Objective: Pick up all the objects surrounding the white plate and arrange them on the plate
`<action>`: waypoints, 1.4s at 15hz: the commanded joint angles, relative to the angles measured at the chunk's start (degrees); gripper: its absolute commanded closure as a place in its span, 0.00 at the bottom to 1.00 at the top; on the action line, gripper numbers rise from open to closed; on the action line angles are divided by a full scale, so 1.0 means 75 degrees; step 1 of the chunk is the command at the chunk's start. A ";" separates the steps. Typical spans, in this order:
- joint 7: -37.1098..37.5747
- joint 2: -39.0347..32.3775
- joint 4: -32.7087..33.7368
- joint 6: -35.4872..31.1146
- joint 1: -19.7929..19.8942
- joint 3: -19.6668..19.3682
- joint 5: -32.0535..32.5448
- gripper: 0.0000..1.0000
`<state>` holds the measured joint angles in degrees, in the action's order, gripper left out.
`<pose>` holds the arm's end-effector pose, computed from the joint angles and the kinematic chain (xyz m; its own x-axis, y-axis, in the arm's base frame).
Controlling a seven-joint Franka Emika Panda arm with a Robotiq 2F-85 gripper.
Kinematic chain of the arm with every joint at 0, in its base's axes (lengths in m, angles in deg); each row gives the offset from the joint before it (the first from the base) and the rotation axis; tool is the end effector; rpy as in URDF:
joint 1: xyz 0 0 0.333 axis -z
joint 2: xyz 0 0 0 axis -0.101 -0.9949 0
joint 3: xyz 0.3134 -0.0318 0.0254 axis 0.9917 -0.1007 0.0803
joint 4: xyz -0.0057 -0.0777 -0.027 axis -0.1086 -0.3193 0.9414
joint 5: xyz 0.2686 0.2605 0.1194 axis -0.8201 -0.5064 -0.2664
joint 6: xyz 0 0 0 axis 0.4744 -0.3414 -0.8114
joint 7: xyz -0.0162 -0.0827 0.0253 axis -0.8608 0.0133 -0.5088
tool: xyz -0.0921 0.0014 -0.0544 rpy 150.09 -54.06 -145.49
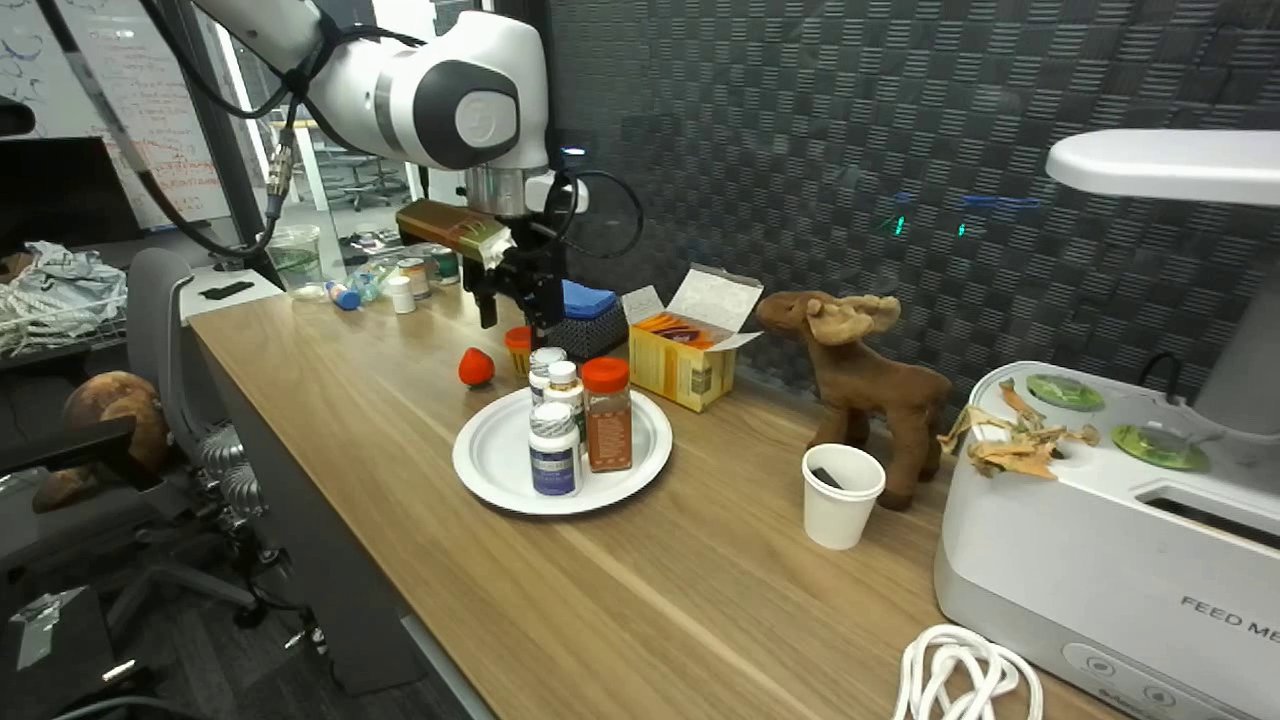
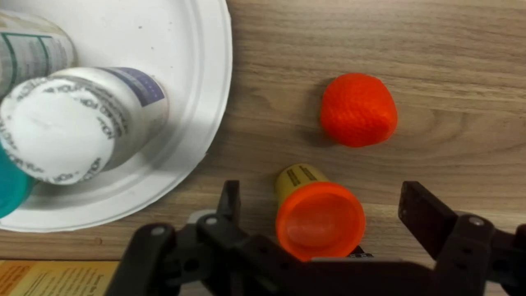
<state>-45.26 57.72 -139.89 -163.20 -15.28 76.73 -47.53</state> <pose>0.6365 0.1705 0.2916 0.9908 0.1353 0.0038 0.1352 -0.9874 -0.0819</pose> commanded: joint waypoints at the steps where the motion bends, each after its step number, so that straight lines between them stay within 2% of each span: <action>1: -0.0177 -0.0179 0.0305 0.0016 -0.0017 0.0051 0.0041 0.00; 3: -0.0252 -0.0221 0.0330 -0.0018 -0.0014 0.0061 0.0028 0.00; 4: -0.0298 -0.0249 0.0355 -0.0034 -0.0002 0.0075 -0.0001 0.25; 5: -0.0325 -0.0261 0.0362 -0.0054 -0.0004 0.0073 0.0009 0.26; 6: -0.0355 -0.0271 0.0374 -0.0064 -0.0002 0.0071 0.0016 0.32; 7: -0.0380 -0.0274 0.0393 -0.0064 -0.0002 0.0070 0.0019 0.43; 11: -0.0426 -0.0271 0.0446 -0.0082 -0.0004 0.0051 0.0048 0.72; 17: -0.0455 0.0152 0.0314 -0.0127 0.0046 0.0051 0.0006 0.73; 21: -0.0455 0.1036 -0.0170 -0.0106 0.0136 0.0031 -0.0004 0.73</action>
<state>-48.07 59.23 -137.54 -163.85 -15.01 76.78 -47.53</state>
